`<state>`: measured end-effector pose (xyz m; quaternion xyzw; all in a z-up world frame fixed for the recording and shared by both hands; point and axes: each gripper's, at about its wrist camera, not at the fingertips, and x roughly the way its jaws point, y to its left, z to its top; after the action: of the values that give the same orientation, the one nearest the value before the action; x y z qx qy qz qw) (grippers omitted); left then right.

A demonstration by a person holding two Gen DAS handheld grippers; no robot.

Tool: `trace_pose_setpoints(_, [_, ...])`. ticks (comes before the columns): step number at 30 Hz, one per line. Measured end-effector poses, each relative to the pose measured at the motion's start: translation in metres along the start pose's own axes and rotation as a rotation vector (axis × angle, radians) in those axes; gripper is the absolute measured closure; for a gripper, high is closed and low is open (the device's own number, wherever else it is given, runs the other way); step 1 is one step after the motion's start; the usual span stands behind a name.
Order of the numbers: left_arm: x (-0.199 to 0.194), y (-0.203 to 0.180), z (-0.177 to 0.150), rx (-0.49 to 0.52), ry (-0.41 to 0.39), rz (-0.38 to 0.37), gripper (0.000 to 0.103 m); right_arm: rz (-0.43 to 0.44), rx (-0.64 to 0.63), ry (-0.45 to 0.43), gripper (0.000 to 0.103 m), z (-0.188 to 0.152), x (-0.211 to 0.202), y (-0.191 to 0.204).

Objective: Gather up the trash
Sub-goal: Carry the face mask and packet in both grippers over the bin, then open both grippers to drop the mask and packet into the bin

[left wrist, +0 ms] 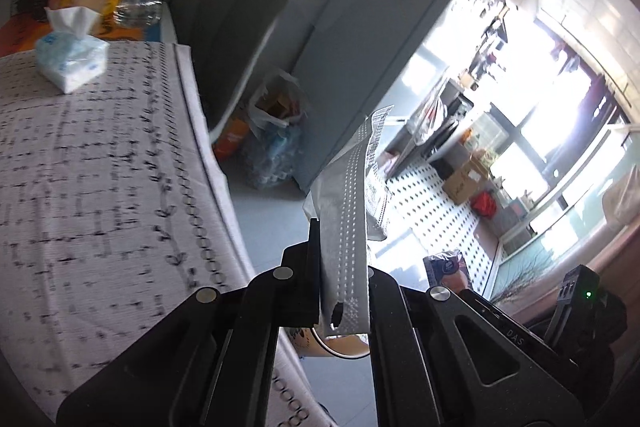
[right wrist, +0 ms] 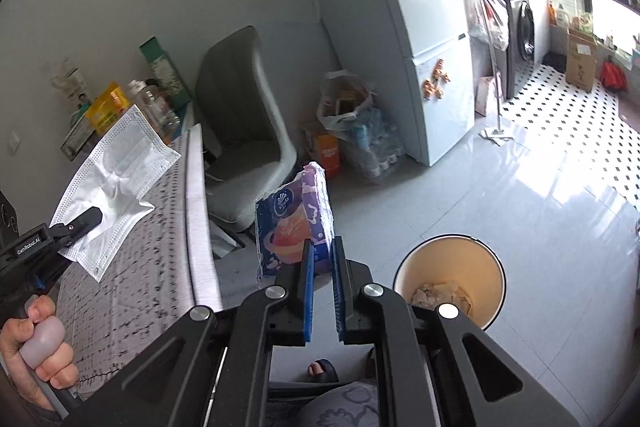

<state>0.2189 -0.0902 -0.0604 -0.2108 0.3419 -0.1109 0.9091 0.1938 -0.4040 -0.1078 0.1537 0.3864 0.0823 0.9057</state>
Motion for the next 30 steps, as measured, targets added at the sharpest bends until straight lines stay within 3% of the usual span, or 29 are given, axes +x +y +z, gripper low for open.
trace_pose_setpoints(10, [0.084, -0.038, -0.019, 0.075, 0.132, 0.004, 0.1, -0.058, 0.112, 0.026, 0.094, -0.01, 0.038, -0.072])
trace_pose_setpoints(25, [0.224, -0.1, -0.057, 0.176, 0.371, -0.021, 0.1, -0.136, 0.298, 0.13, 0.09, -0.038, 0.149, -0.183])
trace_pose_setpoints(27, [0.238, -0.107, -0.063, 0.191, 0.399, -0.023, 0.1, -0.161, 0.352, 0.142, 0.064, -0.041, 0.16, -0.2])
trace_pose_setpoints(28, [0.245, -0.11, -0.067, 0.195, 0.411, -0.024, 0.1, -0.168, 0.382, 0.136, 0.046, -0.044, 0.161, -0.208])
trace_pose_setpoints(30, [0.261, -0.116, -0.075, 0.193, 0.446, -0.027, 0.1, -0.176, 0.413, 0.114, 0.045, -0.048, 0.156, -0.22])
